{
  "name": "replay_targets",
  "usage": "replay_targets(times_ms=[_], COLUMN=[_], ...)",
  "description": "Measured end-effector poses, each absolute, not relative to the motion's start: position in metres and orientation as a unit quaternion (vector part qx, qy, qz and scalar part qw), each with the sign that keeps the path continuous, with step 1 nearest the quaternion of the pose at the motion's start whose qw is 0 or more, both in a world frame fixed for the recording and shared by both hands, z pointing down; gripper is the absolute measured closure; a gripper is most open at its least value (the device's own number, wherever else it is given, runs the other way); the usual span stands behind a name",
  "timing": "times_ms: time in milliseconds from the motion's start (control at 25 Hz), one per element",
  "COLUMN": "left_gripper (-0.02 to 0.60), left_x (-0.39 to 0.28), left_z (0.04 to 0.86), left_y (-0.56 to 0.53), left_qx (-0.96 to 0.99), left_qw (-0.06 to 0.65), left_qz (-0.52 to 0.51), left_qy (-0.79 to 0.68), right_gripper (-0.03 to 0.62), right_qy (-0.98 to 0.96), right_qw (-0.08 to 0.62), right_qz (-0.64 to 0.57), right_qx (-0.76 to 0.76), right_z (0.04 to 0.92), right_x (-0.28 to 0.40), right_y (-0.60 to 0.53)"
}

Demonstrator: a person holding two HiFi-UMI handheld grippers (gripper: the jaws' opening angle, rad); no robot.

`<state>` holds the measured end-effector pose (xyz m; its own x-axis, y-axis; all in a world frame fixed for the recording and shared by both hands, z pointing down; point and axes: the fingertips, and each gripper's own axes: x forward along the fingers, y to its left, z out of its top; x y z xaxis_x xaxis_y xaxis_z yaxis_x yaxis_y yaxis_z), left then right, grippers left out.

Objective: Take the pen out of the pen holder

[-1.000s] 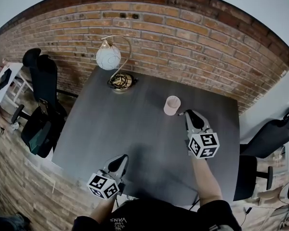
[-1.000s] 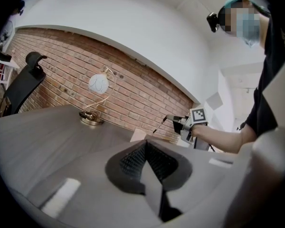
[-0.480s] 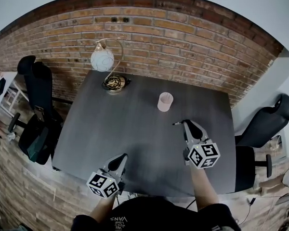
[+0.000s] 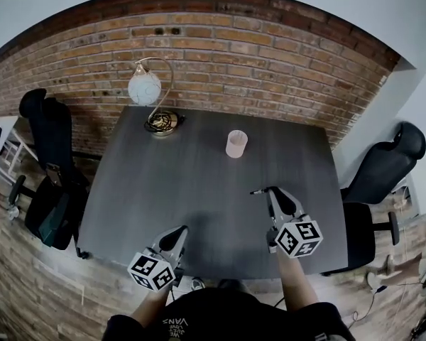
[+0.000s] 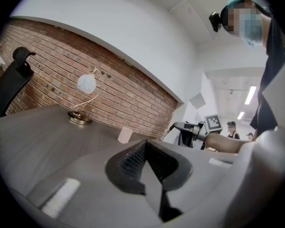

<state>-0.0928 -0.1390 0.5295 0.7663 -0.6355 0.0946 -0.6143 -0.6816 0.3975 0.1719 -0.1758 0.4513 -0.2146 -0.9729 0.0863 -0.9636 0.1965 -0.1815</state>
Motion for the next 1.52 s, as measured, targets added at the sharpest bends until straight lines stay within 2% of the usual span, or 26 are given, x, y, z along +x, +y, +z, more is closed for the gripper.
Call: replay_targets(times_ms=[720, 1520], left_gripper=[0.529, 0.529], left_x=[-0.111, -0.127], left_z=[0.54, 0.551], left_y=[-0.113, -0.111], left_qx=[0.922, 0.917], left_qw=[0.215, 0.226], left_qz=[-0.027, -0.026], left_qy=[-0.32, -0.327], right_gripper=[0.549, 0.549], right_qy=[0.741, 0.729], right_qw=[0.046, 0.025], right_qz=[-0.159, -0.229], right_qx=[-0.65, -0.645], right_z=[0.493, 0.546], right_x=[0.139, 0.118], right_y=[-0.097, -0.063])
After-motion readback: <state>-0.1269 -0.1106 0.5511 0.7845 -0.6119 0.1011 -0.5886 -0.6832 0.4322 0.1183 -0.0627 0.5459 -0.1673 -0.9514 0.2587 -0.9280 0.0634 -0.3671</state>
